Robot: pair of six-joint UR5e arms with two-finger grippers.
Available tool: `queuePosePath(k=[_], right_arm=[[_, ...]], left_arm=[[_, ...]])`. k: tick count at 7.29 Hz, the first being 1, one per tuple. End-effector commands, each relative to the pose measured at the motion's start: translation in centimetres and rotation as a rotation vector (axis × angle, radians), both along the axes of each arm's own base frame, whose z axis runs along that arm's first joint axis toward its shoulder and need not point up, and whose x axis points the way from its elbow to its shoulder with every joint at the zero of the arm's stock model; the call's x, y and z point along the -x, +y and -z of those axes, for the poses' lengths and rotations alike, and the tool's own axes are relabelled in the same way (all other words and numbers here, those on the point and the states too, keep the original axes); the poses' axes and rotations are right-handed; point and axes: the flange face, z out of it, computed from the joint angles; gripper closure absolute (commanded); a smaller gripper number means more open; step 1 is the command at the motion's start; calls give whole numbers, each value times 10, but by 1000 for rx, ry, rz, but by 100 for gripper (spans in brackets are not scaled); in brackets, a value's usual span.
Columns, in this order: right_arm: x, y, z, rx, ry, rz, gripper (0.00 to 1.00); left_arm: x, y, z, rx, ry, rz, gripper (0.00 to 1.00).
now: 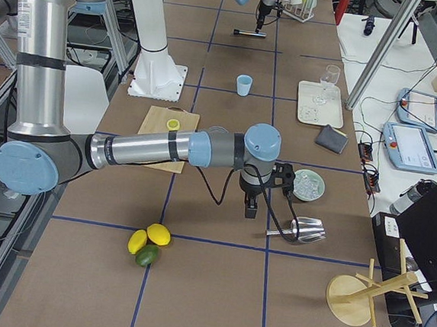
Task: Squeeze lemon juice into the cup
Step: 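Carry the muddler back and stand it upright on the table, open gripper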
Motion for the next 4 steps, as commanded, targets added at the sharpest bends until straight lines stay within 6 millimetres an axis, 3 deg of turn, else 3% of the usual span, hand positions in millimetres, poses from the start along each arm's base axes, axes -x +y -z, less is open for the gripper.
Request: queuePosePath(k=[1,2,3,4], right_arm=[[0,0,0,1,-2,-1,0],[0,0,-1,3,-2,-1,0],[0,0,-1,4,-2,-2,0],[0,-2,0,4,-2,-3,0]], left_arm=[[31,-10,42,-72,46,54,0],[88,-45,74,-118,69,166,0],[133,-58,81,-185,75,185,0],[182,-64,69,-282,61,138,0]])
